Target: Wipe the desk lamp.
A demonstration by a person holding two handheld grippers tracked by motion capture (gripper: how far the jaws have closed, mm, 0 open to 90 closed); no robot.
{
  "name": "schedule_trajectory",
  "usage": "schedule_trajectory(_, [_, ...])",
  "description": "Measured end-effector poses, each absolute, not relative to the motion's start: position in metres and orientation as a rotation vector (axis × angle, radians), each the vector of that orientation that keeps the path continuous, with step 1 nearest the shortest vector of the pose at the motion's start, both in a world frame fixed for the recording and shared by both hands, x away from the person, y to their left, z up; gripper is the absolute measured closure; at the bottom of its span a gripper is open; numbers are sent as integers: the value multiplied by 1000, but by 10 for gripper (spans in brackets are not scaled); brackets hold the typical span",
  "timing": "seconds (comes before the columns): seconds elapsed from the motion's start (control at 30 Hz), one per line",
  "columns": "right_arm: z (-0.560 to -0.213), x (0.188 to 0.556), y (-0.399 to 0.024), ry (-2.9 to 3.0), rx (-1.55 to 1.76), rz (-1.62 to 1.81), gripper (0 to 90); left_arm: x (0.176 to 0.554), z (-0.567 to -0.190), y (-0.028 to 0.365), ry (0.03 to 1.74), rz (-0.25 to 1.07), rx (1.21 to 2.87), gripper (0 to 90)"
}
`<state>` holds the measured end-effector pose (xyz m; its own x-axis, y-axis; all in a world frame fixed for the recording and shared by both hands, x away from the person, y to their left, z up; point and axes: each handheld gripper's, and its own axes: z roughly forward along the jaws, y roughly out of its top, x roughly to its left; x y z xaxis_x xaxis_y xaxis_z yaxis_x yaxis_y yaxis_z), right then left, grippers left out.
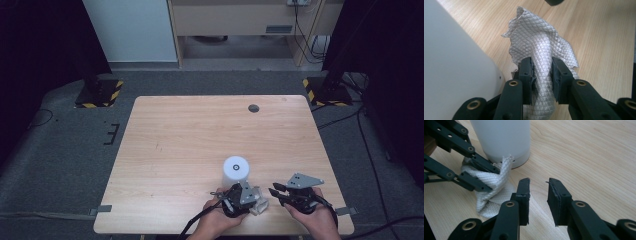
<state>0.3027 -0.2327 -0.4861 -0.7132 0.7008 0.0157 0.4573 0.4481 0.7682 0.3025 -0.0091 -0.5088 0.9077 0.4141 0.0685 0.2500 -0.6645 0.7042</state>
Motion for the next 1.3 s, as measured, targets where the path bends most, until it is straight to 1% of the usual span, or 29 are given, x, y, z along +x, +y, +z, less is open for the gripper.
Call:
schedule_trajectory(0.2, [-486,301,-231,2402,977,1140,739,304,-515,-16,460,296,2351,677])
schedule_trajectory(0.37, [-486,300,-230,2406,969,1141,733,302,-511,-13,476,300,2322,577])
schedule_trajectory(0.4, [-486,300,-230,2408,970,1141,724,300,-509,-11,488,300,2304,577])
schedule_trajectory(0.47, [-487,300,-230,2407,972,1142,696,298,-505,-7,492,306,2286,532])
schedule_trajectory(0.5, [-487,300,-229,2408,973,1139,681,295,-501,-4,496,313,2273,494])
schedule_trajectory(0.7, [-487,300,-228,2413,975,1139,633,287,-487,10,500,327,2223,439])
schedule_trajectory(0.87, [-485,299,-228,2407,968,1158,626,284,-475,26,529,312,2168,435])
schedule_trajectory(1.03, [-483,295,-225,2415,944,1174,643,277,-470,44,526,313,2173,444])
schedule_trajectory(1.17, [-480,291,-223,2413,918,1190,639,274,-469,57,532,319,2178,438])
schedule_trajectory(1.3, [-474,287,-220,2391,896,1233,634,273,-471,84,571,334,2177,434])
